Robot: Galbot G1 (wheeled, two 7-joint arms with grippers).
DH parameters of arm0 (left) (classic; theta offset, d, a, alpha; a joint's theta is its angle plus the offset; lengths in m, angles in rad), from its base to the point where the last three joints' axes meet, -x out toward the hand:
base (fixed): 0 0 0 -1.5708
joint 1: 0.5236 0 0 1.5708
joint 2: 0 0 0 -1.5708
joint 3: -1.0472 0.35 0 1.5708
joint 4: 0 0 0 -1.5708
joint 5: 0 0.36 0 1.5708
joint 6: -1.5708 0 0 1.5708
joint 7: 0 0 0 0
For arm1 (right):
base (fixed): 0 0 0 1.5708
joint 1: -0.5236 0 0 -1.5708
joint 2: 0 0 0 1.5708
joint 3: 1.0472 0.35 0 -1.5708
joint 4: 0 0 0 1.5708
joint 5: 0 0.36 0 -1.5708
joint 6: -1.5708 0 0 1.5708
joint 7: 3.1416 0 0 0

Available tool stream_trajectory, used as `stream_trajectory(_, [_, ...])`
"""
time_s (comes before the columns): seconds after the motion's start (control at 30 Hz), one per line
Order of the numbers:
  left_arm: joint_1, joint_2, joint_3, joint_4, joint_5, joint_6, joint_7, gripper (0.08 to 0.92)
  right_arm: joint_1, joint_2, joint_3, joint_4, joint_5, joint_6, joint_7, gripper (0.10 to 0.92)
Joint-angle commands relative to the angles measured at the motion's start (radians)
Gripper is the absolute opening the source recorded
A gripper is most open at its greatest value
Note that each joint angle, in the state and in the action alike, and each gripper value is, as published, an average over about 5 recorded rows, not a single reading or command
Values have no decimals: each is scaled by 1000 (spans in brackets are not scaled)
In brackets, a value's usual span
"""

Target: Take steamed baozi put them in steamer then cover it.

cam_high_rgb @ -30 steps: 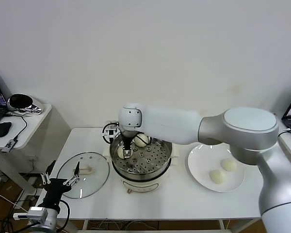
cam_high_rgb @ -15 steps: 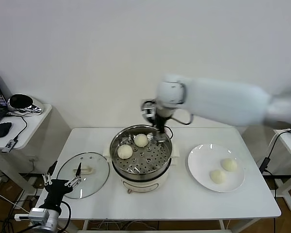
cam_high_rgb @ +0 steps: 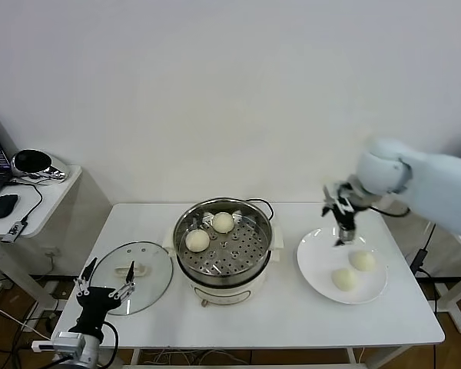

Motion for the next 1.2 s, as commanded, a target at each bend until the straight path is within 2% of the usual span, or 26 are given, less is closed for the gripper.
stream_trajectory(0.03, [5, -3, 3, -6, 14, 1, -1, 823, -351, -145, 227, -19, -174, 85, 25, 823])
stream_trajectory(0.33, [15, -9, -7, -3, 15, 1, -2, 823, -542, -101, 349, -85, -229, 88, 54, 823])
stream_trajectory(0.8, [17, -7, -18, 5, 12, -2, -1, 823, -644, 19, 434, -223, -246, 94, 132, 823])
stream_trajectory(1.2, [10, -12, -16, 18, 14, -3, -1, 823, -661, 75, 447, -271, -264, 80, 154, 811])
